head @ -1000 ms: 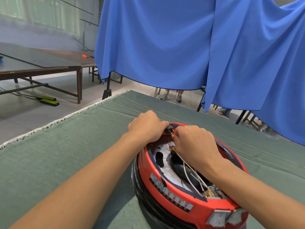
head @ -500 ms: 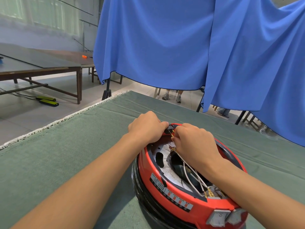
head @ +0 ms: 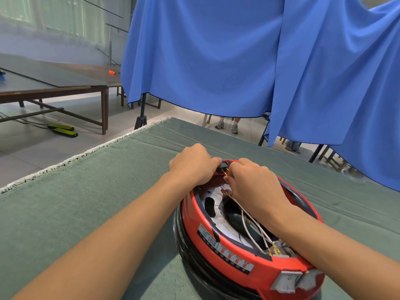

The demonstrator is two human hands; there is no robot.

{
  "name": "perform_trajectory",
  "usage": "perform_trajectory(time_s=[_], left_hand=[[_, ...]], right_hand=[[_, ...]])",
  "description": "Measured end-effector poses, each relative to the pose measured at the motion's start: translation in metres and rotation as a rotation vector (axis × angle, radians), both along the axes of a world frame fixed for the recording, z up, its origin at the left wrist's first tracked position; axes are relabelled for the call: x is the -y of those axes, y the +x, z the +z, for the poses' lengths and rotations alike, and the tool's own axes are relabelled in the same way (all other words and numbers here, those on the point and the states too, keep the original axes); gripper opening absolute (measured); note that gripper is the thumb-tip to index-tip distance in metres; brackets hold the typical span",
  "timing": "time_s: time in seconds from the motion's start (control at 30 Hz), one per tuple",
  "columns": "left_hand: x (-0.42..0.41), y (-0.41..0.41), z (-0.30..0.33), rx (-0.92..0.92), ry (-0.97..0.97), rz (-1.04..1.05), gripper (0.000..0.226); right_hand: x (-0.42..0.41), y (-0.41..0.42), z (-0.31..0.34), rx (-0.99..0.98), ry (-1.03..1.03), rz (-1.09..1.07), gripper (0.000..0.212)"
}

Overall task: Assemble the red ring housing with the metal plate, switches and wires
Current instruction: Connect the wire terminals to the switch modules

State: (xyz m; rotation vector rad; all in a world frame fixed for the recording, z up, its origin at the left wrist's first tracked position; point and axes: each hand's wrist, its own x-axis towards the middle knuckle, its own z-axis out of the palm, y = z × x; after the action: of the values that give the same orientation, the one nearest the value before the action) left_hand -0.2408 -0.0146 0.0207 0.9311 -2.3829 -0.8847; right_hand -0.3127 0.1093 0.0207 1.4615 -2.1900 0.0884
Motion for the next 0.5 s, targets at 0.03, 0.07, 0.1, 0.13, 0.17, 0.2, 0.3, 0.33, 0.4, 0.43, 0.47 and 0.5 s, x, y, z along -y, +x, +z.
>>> perform_trajectory(time_s=[0.03, 0.07, 0.1, 0.13, 0.17, 0.2, 0.3, 0.33, 0.4, 0.43, 0.47, 0.5], left_hand=[[0.0003, 0.0002, -0.0003, 0.004, -0.001, 0.004, 0.043], [0.0006, 0.0003, -0.0004, 0.008, -0.002, 0.007, 0.043], [0.0009, 0.0003, -0.0008, 0.012, -0.002, 0.009, 0.044], [0.0010, 0.0006, -0.0012, 0.016, -0.002, 0.010, 0.043], [0.0011, 0.0006, -0.0014, 0.019, -0.002, 0.010, 0.043], [0.0013, 0.0006, -0.0014, 0.021, -0.001, 0.011, 0.042], [0.0017, 0.0004, -0.0006, 0.025, 0.001, 0.013, 0.041], [0.0016, 0.0003, -0.0002, 0.023, 0.002, 0.012, 0.041], [0.0015, 0.0004, 0.0000, 0.021, 0.004, 0.011, 0.041], [0.0013, 0.0007, 0.0000, 0.021, 0.004, 0.011, 0.040], [0.0009, 0.0009, 0.0001, 0.018, 0.004, 0.010, 0.040], [0.0007, 0.0010, 0.0001, 0.012, 0.005, 0.010, 0.041]], right_hand=[[-0.0003, 0.0011, 0.0009, -0.015, -0.005, 0.007, 0.019], [-0.0004, 0.0020, 0.0016, -0.026, -0.005, 0.010, 0.018], [-0.0004, 0.0029, 0.0023, -0.035, 0.003, 0.008, 0.018], [-0.0006, 0.0034, 0.0029, -0.044, 0.014, 0.000, 0.018], [-0.0009, 0.0034, 0.0035, -0.054, 0.019, -0.006, 0.018], [-0.0013, 0.0034, 0.0042, -0.059, 0.016, -0.009, 0.018], [-0.0019, 0.0039, 0.0062, -0.060, -0.003, -0.003, 0.021], [-0.0016, 0.0041, 0.0061, -0.059, 0.010, -0.005, 0.022], [-0.0007, 0.0033, 0.0054, -0.056, 0.035, -0.001, 0.022], [-0.0003, 0.0029, 0.0053, -0.054, 0.039, 0.004, 0.022], [-0.0004, 0.0028, 0.0055, -0.049, 0.038, 0.009, 0.022], [-0.0005, 0.0028, 0.0057, -0.043, 0.034, 0.015, 0.022]])
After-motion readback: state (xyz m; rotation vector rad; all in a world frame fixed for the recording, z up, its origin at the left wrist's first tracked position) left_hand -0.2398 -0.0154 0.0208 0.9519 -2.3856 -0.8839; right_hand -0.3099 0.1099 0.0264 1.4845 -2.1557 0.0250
